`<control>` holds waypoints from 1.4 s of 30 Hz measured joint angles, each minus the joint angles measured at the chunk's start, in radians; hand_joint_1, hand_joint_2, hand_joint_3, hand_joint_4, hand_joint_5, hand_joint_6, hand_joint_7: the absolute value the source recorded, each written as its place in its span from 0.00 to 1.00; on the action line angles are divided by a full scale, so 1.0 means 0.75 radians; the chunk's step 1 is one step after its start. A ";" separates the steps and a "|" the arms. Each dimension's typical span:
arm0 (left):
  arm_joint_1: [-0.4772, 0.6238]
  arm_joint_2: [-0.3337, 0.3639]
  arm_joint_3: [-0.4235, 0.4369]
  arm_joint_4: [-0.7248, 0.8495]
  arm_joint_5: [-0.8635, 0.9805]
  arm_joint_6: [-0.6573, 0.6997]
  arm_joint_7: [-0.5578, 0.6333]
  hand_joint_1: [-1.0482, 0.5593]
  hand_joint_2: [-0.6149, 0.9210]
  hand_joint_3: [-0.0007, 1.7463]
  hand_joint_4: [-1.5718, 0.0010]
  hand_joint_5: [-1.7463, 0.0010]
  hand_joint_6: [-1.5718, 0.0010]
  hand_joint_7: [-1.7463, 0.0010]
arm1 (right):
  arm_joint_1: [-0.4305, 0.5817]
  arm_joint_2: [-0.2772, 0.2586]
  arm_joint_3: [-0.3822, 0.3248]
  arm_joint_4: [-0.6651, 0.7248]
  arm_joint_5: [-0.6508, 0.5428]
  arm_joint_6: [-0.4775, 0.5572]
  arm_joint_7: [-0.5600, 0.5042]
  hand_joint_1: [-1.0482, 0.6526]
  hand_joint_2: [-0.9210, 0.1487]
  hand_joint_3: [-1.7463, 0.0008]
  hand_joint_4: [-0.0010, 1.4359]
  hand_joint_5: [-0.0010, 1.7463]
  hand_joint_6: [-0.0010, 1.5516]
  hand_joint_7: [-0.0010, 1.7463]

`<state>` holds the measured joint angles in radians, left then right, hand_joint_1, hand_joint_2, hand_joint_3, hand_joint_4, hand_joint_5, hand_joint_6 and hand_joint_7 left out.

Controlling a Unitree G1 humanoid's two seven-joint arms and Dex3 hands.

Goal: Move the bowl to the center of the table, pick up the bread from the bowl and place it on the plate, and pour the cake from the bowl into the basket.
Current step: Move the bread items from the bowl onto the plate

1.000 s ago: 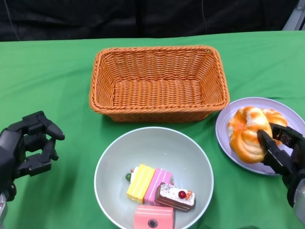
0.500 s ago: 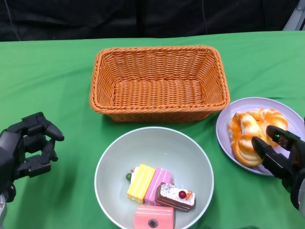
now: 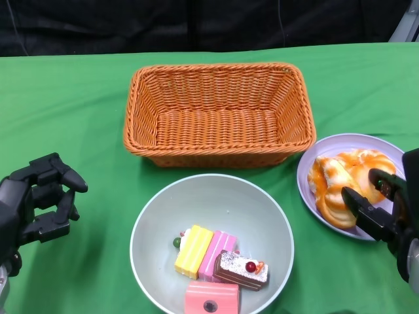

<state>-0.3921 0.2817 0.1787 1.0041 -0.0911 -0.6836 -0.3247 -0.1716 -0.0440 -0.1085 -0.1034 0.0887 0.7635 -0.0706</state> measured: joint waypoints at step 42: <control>0.000 0.018 -0.008 0.001 0.010 -0.010 -0.016 0.63 0.80 0.61 0.55 0.00 0.55 0.15 | -0.113 -0.142 0.289 0.579 -0.839 -0.750 -0.628 0.36 0.00 0.91 0.10 0.09 0.18 0.02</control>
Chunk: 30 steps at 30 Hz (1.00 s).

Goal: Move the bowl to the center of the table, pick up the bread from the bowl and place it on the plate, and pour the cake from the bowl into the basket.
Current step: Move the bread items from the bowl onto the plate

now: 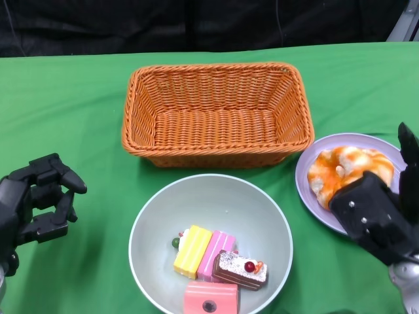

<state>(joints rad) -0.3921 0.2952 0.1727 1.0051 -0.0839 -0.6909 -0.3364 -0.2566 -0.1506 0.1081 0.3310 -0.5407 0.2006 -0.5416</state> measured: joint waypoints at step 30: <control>0.015 0.007 -0.014 -0.037 0.048 -0.120 0.016 0.62 0.84 0.51 0.50 0.09 0.50 0.25 | 0.468 0.137 -0.148 -0.640 1.196 -0.489 0.743 0.55 0.14 0.55 0.49 0.95 0.43 0.75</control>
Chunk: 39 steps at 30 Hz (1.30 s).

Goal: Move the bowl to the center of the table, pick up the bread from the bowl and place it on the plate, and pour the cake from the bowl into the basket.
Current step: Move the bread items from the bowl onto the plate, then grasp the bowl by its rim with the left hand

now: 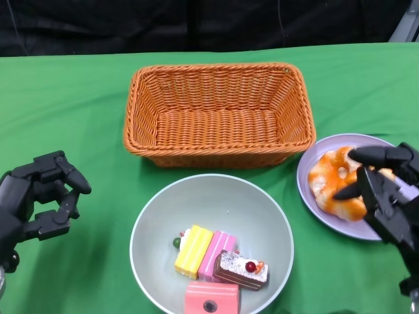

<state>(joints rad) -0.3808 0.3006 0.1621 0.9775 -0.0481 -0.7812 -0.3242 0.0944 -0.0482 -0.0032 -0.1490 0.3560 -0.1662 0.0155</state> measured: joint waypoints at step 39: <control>-0.100 0.309 0.041 -0.065 0.543 -1.095 -0.106 0.36 0.91 0.00 0.49 0.95 0.49 0.97 | -0.112 0.028 -0.206 0.010 0.112 0.319 0.177 0.52 0.19 0.53 0.49 0.96 0.43 0.76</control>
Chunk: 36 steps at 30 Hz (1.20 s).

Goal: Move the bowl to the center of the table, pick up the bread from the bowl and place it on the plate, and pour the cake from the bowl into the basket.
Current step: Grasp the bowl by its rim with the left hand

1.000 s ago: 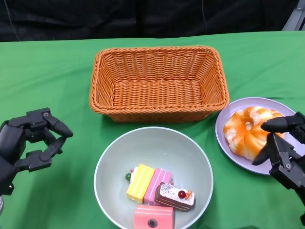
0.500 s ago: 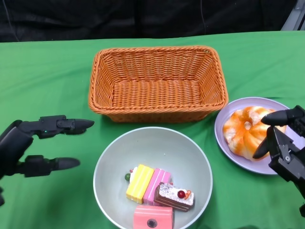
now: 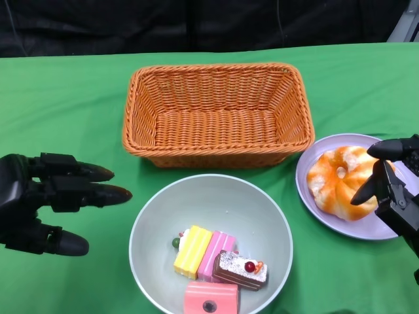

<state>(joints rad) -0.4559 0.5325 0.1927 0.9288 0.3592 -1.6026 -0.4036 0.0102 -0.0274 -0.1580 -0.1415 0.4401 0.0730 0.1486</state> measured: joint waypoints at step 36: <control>-0.002 0.268 -0.624 -0.487 1.464 0.297 1.920 0.36 0.92 0.00 0.36 0.95 0.35 0.98 | -0.026 0.001 -0.077 -0.010 0.136 0.211 0.037 0.50 0.14 0.59 0.47 0.95 0.43 0.73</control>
<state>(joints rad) -0.4578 0.7331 -0.2756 0.5635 1.4573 -1.3798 1.0363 -0.0096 -0.0265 -0.2158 -0.1492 0.5423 0.2310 0.1764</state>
